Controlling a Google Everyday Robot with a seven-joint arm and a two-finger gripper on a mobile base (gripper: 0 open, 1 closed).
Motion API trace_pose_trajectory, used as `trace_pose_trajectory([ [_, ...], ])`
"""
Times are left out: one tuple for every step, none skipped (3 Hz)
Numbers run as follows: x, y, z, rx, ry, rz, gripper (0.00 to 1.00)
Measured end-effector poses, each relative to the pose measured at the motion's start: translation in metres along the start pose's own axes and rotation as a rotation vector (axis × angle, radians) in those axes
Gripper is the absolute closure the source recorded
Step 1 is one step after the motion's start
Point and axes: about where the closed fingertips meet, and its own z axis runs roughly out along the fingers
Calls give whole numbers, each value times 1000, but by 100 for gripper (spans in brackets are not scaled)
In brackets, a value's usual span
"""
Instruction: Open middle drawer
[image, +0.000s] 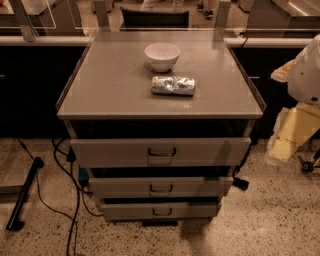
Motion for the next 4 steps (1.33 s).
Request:
trace_pose_trajectory([
  [2, 14, 31, -17, -44, 44, 0],
  [2, 28, 74, -43, -95, 78, 0],
  [1, 44, 118, -64, -146, 83, 0],
  [1, 61, 163, -72, -195, 58, 0],
])
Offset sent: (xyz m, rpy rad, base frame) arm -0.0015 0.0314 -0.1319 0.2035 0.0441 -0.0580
